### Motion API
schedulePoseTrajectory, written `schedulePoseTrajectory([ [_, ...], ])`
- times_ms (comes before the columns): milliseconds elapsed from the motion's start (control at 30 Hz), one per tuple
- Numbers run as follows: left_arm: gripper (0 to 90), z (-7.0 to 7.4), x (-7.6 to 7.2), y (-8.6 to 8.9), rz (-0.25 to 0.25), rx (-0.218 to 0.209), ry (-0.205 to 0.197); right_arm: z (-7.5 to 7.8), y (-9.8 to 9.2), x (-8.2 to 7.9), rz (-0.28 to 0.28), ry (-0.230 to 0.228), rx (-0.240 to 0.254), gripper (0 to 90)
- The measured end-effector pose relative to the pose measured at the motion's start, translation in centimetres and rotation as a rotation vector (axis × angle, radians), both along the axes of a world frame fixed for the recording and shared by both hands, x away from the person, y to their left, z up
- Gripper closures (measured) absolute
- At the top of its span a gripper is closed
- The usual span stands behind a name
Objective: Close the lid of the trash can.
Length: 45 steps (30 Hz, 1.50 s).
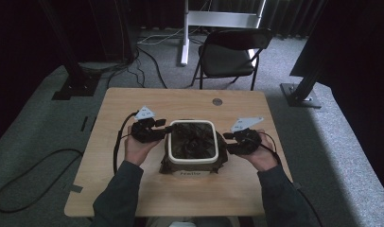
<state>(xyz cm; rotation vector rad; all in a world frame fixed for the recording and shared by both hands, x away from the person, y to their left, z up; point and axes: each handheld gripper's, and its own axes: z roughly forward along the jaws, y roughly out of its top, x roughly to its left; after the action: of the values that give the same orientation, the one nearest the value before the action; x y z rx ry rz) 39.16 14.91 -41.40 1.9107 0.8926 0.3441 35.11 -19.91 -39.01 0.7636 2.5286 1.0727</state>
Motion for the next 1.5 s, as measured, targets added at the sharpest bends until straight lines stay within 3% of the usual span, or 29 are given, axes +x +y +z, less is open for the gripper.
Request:
schedulePoseTrajectory([
  [200,52.5,-0.1,0.1,-0.2,-0.001,0.001,0.003,-0.3,0.0,-2.2,0.051,0.012,0.012,52.8],
  [533,53.0,-0.3,0.2,-0.4,-0.006,0.005,0.006,-1.4,0.9,-3.4,0.114,0.043,-0.016,46.1],
  [667,54.2,-0.4,0.3,-0.6,-0.008,0.005,0.009,-1.7,1.2,-3.4,0.120,0.046,-0.033,45.7],
  [1100,58.6,-1.0,1.0,-1.0,0.000,0.007,0.020,-1.6,1.1,-3.2,0.098,0.026,-0.023,49.7],
  [1500,58.3,-1.5,1.0,-1.0,0.001,0.020,0.030,-1.9,1.0,-2.9,0.104,0.045,-0.023,52.9],
])
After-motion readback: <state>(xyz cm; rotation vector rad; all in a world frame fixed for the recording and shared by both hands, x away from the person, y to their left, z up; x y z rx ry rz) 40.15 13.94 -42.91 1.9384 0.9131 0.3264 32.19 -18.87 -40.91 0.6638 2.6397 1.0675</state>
